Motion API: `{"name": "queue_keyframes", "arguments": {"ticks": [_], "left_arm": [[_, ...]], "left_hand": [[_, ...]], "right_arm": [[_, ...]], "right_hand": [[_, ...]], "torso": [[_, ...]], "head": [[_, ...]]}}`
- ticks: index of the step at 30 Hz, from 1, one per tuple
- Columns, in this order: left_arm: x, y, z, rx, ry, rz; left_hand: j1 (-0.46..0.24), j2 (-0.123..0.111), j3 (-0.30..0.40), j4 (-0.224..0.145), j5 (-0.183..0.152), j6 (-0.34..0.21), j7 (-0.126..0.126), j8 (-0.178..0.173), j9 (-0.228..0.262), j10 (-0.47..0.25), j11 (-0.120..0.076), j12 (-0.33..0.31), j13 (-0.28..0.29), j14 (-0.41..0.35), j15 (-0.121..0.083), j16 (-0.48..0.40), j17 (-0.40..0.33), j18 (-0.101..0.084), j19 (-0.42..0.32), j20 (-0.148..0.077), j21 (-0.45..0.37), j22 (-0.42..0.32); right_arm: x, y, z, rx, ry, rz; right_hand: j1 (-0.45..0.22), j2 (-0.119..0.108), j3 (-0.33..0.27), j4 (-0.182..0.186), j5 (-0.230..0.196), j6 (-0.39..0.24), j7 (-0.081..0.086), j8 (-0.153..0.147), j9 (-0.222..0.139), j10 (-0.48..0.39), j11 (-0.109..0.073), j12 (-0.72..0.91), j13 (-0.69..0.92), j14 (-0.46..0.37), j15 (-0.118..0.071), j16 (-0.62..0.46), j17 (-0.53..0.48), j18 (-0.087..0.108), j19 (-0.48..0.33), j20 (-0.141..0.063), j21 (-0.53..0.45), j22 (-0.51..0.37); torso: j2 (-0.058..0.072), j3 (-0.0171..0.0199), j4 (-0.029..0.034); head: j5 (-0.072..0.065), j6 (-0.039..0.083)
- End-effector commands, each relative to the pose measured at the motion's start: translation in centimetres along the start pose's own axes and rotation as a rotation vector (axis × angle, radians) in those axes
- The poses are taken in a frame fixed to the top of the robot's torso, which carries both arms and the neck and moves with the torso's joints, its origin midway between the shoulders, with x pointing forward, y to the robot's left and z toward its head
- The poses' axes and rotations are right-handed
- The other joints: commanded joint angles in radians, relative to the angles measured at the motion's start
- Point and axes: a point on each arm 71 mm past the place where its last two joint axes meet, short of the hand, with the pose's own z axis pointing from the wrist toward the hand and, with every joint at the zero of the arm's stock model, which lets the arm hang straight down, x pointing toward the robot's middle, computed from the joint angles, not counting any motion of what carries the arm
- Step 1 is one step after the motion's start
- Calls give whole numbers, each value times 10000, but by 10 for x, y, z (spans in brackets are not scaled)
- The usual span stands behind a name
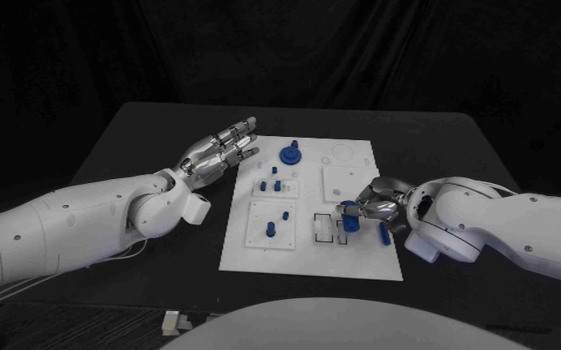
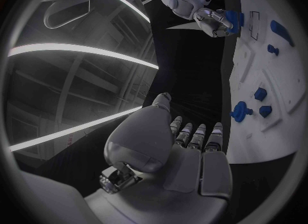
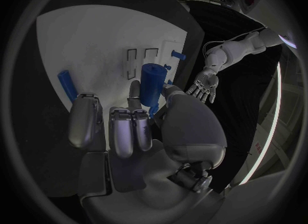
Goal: Assemble the parts on the task board
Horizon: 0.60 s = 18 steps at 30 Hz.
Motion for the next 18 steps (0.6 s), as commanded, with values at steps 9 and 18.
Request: {"name": "queue_keyframes", "arguments": {"ticks": [9, 18], "left_arm": [[3, 0, 1, 38, 151, -123], [3, 1, 2, 12, 180, -138]], "left_hand": [[91, 15, 15, -128, 72, 103, 92, 59, 19, -7, 72, 54, 15, 14, 91, -36, -9, 83, -13, 91, -8, 20], [90, 19, 29, -155, 79, 124, 141, 64, 22, -8, 64, 53, 15, 14, 100, -36, -9, 83, -7, 99, -4, 27]], "right_arm": [[8, 5, 11, 597, 1072, -147], [11, 9, 16, 572, 1185, -517]], "right_hand": [[-603, 18, 1369, -1461, -1777, -477, 246, -200, -192, 1062, 202, 25, 2631, 963, 183, -86, 2084, 284, -119, 164, -494, 1614], [-761, 26, 1033, -1269, -2425, -845, 384, -223, -245, 1062, 326, 25, 2631, 940, 288, -119, 1985, 324, -198, 262, -717, 1556]], "torso": [[26, 14, -15], [18, 12, 3]], "head": [[33, 1], [67, 1]]}}
